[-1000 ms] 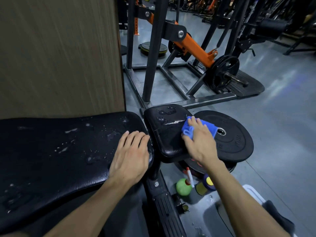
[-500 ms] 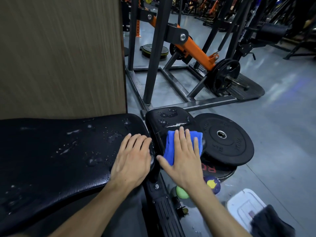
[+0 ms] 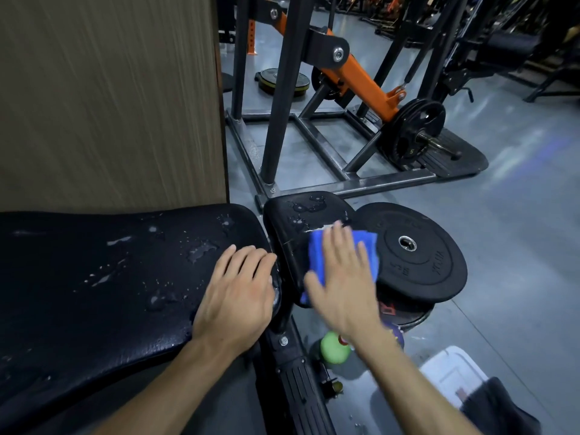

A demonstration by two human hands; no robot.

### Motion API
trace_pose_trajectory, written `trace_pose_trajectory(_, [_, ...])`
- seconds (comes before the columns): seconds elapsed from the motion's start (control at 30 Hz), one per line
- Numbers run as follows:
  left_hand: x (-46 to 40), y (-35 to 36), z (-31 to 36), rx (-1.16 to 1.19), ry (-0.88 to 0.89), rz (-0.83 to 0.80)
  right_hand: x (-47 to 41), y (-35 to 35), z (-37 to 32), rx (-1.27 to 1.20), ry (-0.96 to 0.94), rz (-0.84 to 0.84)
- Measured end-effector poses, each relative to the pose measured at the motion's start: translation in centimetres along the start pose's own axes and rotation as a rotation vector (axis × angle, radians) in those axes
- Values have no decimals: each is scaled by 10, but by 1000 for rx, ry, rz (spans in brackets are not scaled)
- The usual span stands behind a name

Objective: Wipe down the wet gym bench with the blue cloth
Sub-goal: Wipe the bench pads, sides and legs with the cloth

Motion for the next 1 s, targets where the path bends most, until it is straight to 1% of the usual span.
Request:
trace_pose_trajectory(0.07, [0, 0, -1, 8, 5, -1, 16, 1, -8, -35, -126, -38])
trace_pose_trajectory(0.1, [0, 0, -1, 13, 7, 0, 6, 1, 4, -34, -123, -53])
trace_pose_trajectory(0.17, [0, 0, -1, 20, 9, 5, -31, 0, 40, 0, 3, -63])
trace_pose_trajectory(0.23, [0, 0, -1, 23, 9, 5, -65, 0, 71, -13, 206, -107])
trace_pose_trajectory(0.27, [0, 0, -1, 25, 5, 9, -73, 1, 76, -12, 270, -118])
trace_pose_trajectory(0.3, [1, 0, -1, 29, 2, 13, -73, 1, 74, 7, 286, -103])
trace_pose_trajectory(0.37, [1, -1, -1, 37, 3, 14, -56, -7, 56, 27, 215, -1])
trace_pose_trajectory(0.43, [0, 0, -1, 46, 6, 16, -25, -14, 34, 13, 78, 57])
trace_pose_trajectory(0.5, [-2, 2, 0, 43, 14, 14, -1, -9, 26, 2, -67, 10])
trace_pose_trajectory(0.57, [-2, 3, 0, 37, 18, 12, -11, -6, 37, -18, -132, -67])
trace_pose_trajectory(0.63, [-2, 3, -1, 31, 21, 13, -46, -4, 56, -29, -87, -96])
trace_pose_trajectory(0.73, [-2, 3, -1, 15, 17, 16, -103, 9, 76, -83, 100, -198])
trace_pose_trajectory(0.77, [-1, 2, 0, 9, 15, 21, -111, 12, 74, -76, 123, -214])
trace_pose_trajectory(0.8, [-1, 2, 0, 2, 12, 26, -109, 13, 66, -44, 104, -217])
trace_pose_trajectory(0.87, [-1, 0, 1, -8, 10, 28, -80, 9, 42, 27, -51, -198])
trace_pose_trajectory(0.93, [-1, -1, 2, -11, 6, 21, -37, 0, 20, 20, -243, -158])
trace_pose_trajectory(0.97, [-2, 0, 2, -16, 3, 15, -25, -2, 19, -7, -286, -168])
trace_pose_trajectory(1.0, [-2, 0, 2, -23, -2, 12, -26, -1, 25, -36, -292, -192])
Point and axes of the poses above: each hand's wrist, its own x-axis away from the middle knuckle, its own y-axis out of the palm, z = x × y, the point moved 8 cm from there along -x, towards the middle knuckle, and after that the axes turned 4 degrees about x, right-handed, at the moved point
